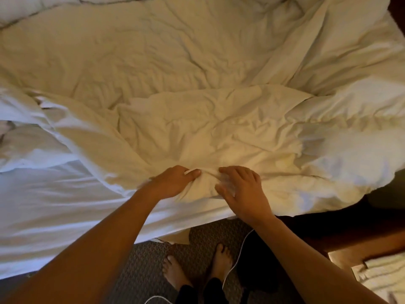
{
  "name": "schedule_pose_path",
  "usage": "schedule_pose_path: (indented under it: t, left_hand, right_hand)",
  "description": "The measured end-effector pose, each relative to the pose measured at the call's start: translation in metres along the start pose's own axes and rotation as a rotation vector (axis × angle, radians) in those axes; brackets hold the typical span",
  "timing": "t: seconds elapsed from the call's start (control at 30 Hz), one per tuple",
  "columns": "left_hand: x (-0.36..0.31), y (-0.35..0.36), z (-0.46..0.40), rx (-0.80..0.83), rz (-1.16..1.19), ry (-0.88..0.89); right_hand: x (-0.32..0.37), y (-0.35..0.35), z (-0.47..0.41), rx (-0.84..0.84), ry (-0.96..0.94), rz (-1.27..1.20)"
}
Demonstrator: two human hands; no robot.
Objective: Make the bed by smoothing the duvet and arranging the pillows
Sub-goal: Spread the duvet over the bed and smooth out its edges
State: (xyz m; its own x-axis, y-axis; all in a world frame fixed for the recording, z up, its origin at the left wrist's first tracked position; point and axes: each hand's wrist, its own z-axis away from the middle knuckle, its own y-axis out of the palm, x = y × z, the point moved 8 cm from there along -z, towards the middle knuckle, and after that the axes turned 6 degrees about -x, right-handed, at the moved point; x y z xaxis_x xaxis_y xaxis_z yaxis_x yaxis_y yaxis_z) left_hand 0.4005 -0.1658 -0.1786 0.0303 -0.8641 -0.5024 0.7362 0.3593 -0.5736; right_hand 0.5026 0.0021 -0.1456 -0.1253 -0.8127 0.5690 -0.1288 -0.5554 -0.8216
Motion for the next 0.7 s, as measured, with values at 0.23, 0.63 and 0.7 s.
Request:
schedule_pose_path:
  t: [0.23, 0.63, 0.7]
  left_hand:
    - [0.004, 0.000, 0.007, 0.065, -0.037, -0.021]
    - [-0.054, -0.002, 0.066, -0.546, -0.520, 0.793]
    - [-0.047, 0.008, 0.058, -0.527, -0.552, 0.699]
  right_hand:
    - [-0.012, 0.004, -0.008, 0.024, 0.141, -0.124]
    - [-0.038, -0.025, -0.024, 0.133, 0.713, -0.474]
    - [-0.038, -0.021, -0.022, 0.227, 0.721, -0.513]
